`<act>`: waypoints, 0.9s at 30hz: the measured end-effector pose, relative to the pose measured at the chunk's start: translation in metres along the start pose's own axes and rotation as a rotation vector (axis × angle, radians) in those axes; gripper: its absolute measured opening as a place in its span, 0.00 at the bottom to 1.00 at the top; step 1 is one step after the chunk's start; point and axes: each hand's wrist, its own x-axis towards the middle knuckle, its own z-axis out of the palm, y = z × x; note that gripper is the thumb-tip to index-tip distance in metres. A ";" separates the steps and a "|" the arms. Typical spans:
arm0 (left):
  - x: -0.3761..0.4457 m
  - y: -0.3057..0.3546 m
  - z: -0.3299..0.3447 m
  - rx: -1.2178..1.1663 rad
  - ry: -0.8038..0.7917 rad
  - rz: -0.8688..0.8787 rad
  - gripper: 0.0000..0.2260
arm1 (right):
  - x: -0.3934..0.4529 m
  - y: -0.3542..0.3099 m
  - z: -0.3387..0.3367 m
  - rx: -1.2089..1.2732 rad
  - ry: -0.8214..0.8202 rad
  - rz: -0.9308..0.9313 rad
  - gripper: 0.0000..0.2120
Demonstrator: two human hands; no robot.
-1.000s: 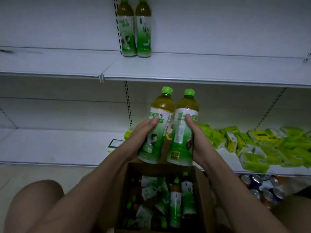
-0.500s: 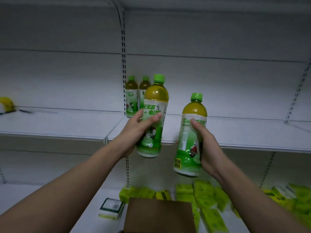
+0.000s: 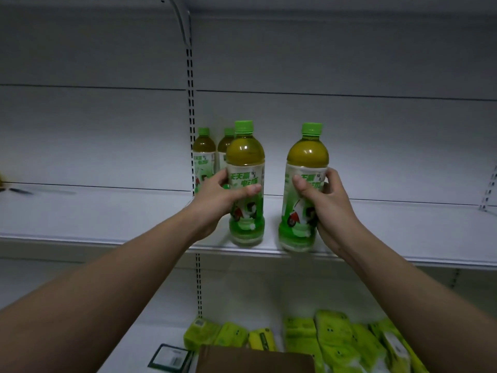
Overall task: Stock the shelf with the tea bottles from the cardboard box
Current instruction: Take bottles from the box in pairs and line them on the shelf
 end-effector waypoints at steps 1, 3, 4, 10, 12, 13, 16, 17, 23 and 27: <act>0.005 -0.004 0.001 0.001 0.004 -0.004 0.21 | 0.004 0.006 0.000 -0.007 0.002 0.002 0.39; 0.015 -0.012 0.003 -0.011 0.010 -0.009 0.22 | 0.012 0.017 0.000 -0.020 0.001 0.007 0.39; 0.019 -0.016 0.004 -0.027 0.012 -0.008 0.24 | 0.016 0.022 0.000 -0.016 0.005 0.009 0.39; 0.041 -0.030 0.008 -0.073 -0.038 -0.010 0.38 | 0.039 0.040 -0.003 -0.036 -0.013 0.001 0.35; 0.045 -0.032 0.008 -0.074 -0.046 -0.023 0.42 | 0.044 0.043 -0.002 -0.060 -0.013 0.003 0.33; 0.045 -0.032 0.008 -0.064 -0.048 -0.027 0.43 | 0.046 0.044 -0.001 -0.069 -0.014 0.006 0.32; 0.042 -0.033 0.007 0.006 -0.045 -0.046 0.42 | 0.049 0.046 -0.001 -0.100 -0.025 0.017 0.27; 0.039 -0.035 0.006 0.048 -0.040 -0.051 0.41 | 0.048 0.047 -0.002 -0.119 -0.029 0.024 0.27; 0.018 -0.050 -0.004 0.267 0.018 -0.087 0.36 | 0.031 0.043 -0.013 -0.379 -0.072 0.014 0.35; 0.011 -0.052 -0.002 0.315 0.084 -0.095 0.31 | 0.020 0.045 -0.017 -0.501 -0.086 0.049 0.38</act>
